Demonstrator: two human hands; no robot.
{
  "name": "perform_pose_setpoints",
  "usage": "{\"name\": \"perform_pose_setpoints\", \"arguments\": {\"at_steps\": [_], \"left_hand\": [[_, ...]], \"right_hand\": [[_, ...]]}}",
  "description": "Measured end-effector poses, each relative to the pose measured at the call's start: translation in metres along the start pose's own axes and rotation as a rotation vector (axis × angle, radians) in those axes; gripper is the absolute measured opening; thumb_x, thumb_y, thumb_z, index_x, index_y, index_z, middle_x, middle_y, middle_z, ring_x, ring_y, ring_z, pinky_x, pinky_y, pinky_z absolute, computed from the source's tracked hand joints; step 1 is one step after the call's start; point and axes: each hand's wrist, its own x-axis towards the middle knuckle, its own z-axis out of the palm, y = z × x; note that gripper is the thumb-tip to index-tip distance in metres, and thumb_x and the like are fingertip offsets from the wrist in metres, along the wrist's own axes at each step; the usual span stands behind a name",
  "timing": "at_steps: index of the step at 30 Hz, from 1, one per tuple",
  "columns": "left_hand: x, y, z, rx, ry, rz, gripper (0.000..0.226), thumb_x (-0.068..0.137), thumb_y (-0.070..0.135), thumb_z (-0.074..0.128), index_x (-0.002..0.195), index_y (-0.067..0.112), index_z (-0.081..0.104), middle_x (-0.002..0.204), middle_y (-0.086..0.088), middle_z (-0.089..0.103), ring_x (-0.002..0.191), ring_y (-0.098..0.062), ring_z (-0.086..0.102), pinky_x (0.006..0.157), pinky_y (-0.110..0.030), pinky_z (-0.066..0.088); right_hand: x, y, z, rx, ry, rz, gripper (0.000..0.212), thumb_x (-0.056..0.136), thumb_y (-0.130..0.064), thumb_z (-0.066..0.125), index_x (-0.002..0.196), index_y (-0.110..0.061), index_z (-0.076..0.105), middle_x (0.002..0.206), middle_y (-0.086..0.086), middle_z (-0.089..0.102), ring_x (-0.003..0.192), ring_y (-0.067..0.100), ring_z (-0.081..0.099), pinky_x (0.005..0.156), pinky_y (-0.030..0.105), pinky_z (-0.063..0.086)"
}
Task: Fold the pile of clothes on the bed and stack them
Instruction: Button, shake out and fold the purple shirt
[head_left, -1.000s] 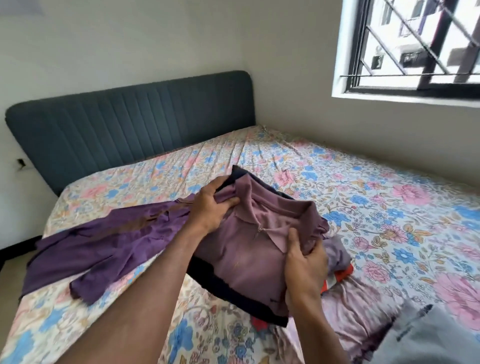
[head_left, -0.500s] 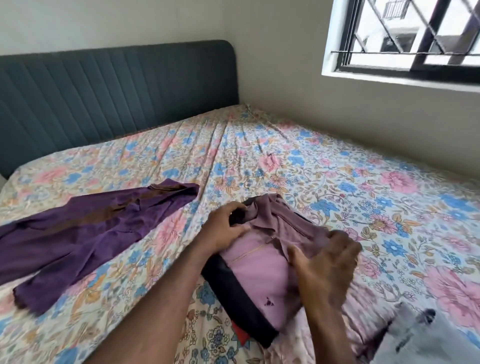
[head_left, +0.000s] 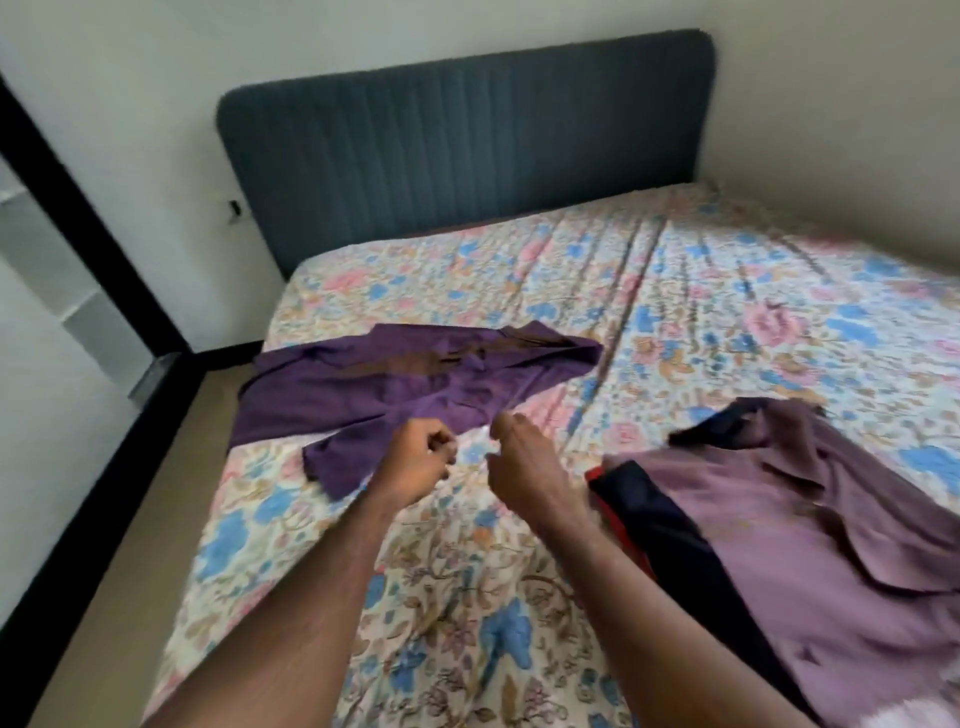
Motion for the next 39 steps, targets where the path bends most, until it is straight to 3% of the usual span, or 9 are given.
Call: {"name": "perform_pose_setpoints", "arguments": {"at_steps": [5, 9, 12, 16, 20, 24, 28, 36, 39], "left_hand": [[-0.012, -0.082, -0.061, 0.148, 0.132, -0.096, 0.015, 0.085, 0.002, 0.072, 0.079, 0.014, 0.067, 0.068, 0.003, 0.063, 0.070, -0.019, 0.060, 0.062, -0.021, 0.042], [-0.001, -0.119, -0.091, 0.180, 0.191, -0.078, 0.024, 0.095, 0.001, 0.058, 0.085, 0.020, 0.068, 0.088, -0.001, 0.070, 0.088, -0.021, 0.064, 0.075, -0.027, 0.042], [0.016, -0.138, -0.105, 0.216, 0.223, -0.013, 0.033, 0.094, -0.007, 0.050, 0.095, 0.017, 0.073, 0.102, -0.002, 0.071, 0.097, -0.022, 0.064, 0.084, -0.033, 0.049], [0.048, -0.166, -0.122, 0.414, 0.259, 0.006, 0.054, 0.086, -0.013, 0.051, 0.122, 0.024, 0.067, 0.128, -0.001, 0.058, 0.119, -0.026, 0.052, 0.097, -0.052, 0.047], [0.081, -0.191, -0.142, 0.654, 0.137, -0.089, 0.053, 0.096, 0.016, 0.061, 0.144, 0.033, 0.048, 0.157, -0.003, 0.037, 0.144, -0.026, 0.031, 0.111, -0.061, 0.032], [0.087, -0.196, -0.156, 0.717, 0.165, -0.006, 0.015, 0.103, 0.022, 0.048, 0.098, 0.033, 0.057, 0.108, 0.008, 0.060, 0.115, -0.020, 0.055, 0.101, -0.047, 0.031], [0.057, -0.198, -0.160, 0.699, -0.003, 0.047, 0.010, 0.107, 0.022, 0.041, 0.108, 0.026, 0.050, 0.094, 0.003, 0.061, 0.084, -0.019, 0.061, 0.076, -0.039, 0.054], [0.040, -0.185, -0.151, 0.737, -0.038, 0.020, 0.014, 0.097, 0.015, 0.058, 0.107, 0.024, 0.056, 0.164, -0.001, 0.011, 0.146, -0.023, 0.021, 0.109, -0.057, 0.037], [0.051, -0.180, -0.144, 0.770, -0.039, 0.093, 0.051, 0.092, 0.021, 0.067, 0.138, 0.025, 0.047, 0.167, -0.002, 0.007, 0.151, -0.024, 0.017, 0.117, -0.061, 0.027]], "right_hand": [[0.038, -0.045, 0.082, -0.053, -0.264, -0.234, 0.077, 0.082, -0.021, 0.077, 0.147, -0.013, 0.037, 0.143, 0.012, 0.038, 0.116, 0.041, 0.059, 0.086, 0.047, 0.048], [0.071, -0.067, 0.114, 0.007, -0.332, -0.123, 0.119, 0.071, -0.054, 0.082, 0.156, -0.051, -0.001, 0.151, 0.000, 0.029, 0.124, 0.039, 0.058, 0.096, 0.052, 0.053], [0.090, -0.060, 0.133, -0.015, -0.311, -0.033, 0.097, 0.075, -0.067, 0.074, 0.155, -0.053, 0.021, 0.142, 0.001, 0.035, 0.121, 0.036, 0.059, 0.101, 0.048, 0.051], [0.098, -0.039, 0.146, 0.195, -0.229, -0.003, 0.050, 0.086, -0.036, 0.073, 0.135, -0.032, 0.063, 0.124, -0.007, 0.046, 0.113, 0.022, 0.059, 0.105, 0.032, 0.047], [0.093, -0.030, 0.150, 0.336, -0.144, 0.000, 0.039, 0.084, -0.028, 0.064, 0.119, -0.014, 0.070, 0.112, -0.006, 0.054, 0.104, 0.016, 0.057, 0.100, 0.036, 0.051], [0.092, -0.024, 0.162, 0.349, -0.046, -0.011, 0.031, 0.079, -0.037, 0.058, 0.089, -0.011, 0.072, 0.096, -0.007, 0.054, 0.089, 0.010, 0.055, 0.083, 0.038, 0.055], [0.085, -0.041, 0.152, 0.337, -0.125, 0.031, 0.010, 0.083, -0.030, 0.062, 0.089, -0.023, 0.065, 0.100, -0.007, 0.063, 0.089, 0.012, 0.062, 0.083, 0.039, 0.055], [0.041, -0.056, 0.145, 0.054, -0.216, -0.048, 0.045, 0.085, -0.050, 0.043, 0.106, -0.022, 0.072, 0.110, -0.009, 0.054, 0.092, 0.009, 0.057, 0.085, 0.036, 0.057], [0.043, -0.053, 0.152, 0.021, -0.196, -0.085, 0.044, 0.085, -0.051, 0.039, 0.100, -0.023, 0.070, 0.104, -0.007, 0.049, 0.089, 0.008, 0.054, 0.080, 0.034, 0.056]]}}
